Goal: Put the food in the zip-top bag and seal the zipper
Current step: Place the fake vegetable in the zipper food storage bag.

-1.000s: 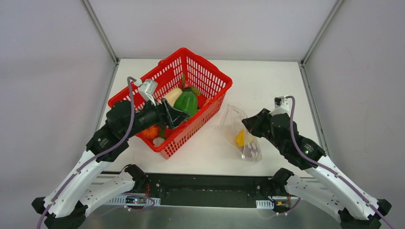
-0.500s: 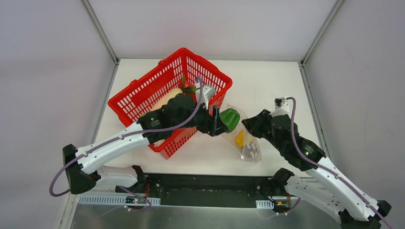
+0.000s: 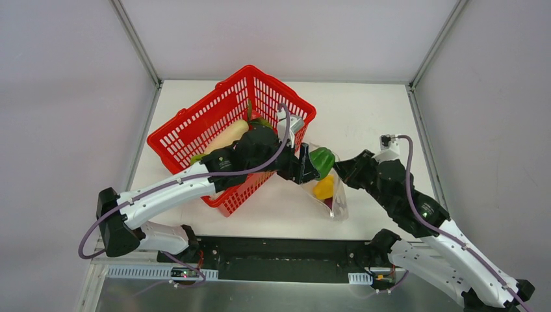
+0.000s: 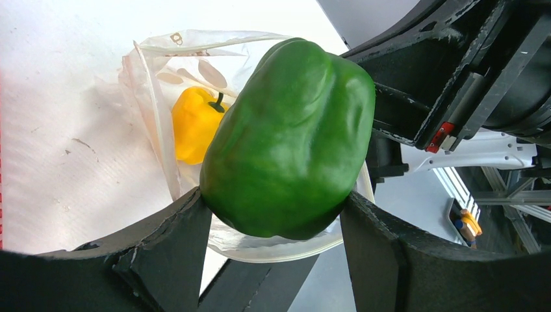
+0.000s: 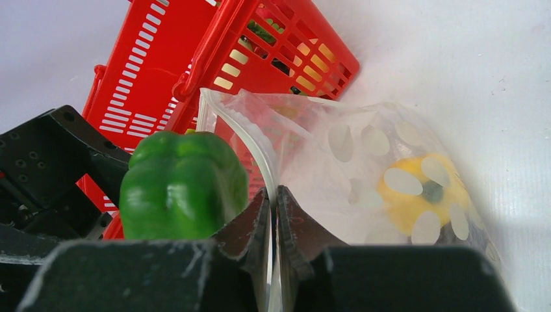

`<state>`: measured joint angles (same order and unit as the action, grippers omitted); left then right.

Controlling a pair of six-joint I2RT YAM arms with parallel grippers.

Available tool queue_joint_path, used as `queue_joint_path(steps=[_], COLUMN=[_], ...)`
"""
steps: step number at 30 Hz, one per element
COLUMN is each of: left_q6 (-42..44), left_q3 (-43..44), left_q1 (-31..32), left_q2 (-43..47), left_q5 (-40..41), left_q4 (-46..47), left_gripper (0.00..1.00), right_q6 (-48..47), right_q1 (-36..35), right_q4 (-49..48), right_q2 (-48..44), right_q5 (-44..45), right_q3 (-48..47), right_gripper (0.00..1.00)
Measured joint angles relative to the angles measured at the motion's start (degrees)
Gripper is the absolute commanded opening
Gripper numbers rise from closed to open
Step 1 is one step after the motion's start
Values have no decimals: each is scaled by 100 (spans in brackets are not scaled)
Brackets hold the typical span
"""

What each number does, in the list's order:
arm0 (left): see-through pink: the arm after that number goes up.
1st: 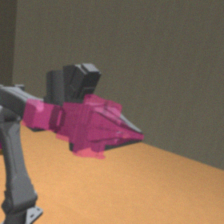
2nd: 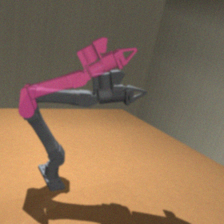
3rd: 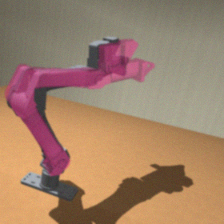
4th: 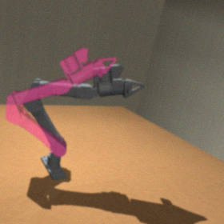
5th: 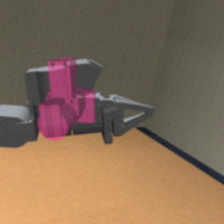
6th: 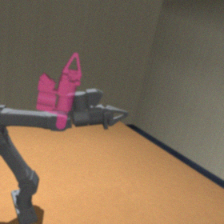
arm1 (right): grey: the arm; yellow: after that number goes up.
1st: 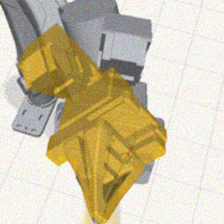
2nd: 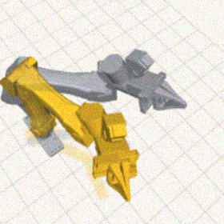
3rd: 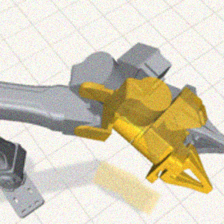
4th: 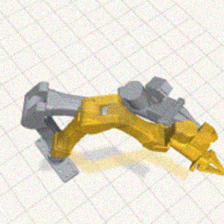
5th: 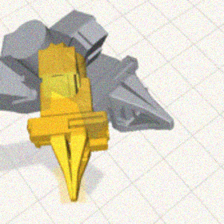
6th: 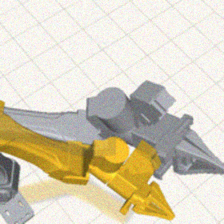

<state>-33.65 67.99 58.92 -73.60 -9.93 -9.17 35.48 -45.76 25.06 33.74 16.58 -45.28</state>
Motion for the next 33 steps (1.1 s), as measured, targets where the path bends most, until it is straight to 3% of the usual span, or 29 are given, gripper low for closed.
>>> queue_joint_path(steps=[8, 13, 33], left_q6=[74, 199, 669], left_q3=[216, 328, 496], left_q1=[2, 2, 2], left_q2=[-170, -195, 177], left_q5=[-2, -2, -79], left_q4=[-280, -415, -892], left_gripper=[76, 81, 85], right_q6=[9, 11, 31], right_q1=[0, 0, 0], right_q4=[-42, -44, -37], right_q2=[70, 98, 0], right_q5=[9, 31, 157], right_q3=[0, 0, 9], right_gripper=[11, 11, 10])
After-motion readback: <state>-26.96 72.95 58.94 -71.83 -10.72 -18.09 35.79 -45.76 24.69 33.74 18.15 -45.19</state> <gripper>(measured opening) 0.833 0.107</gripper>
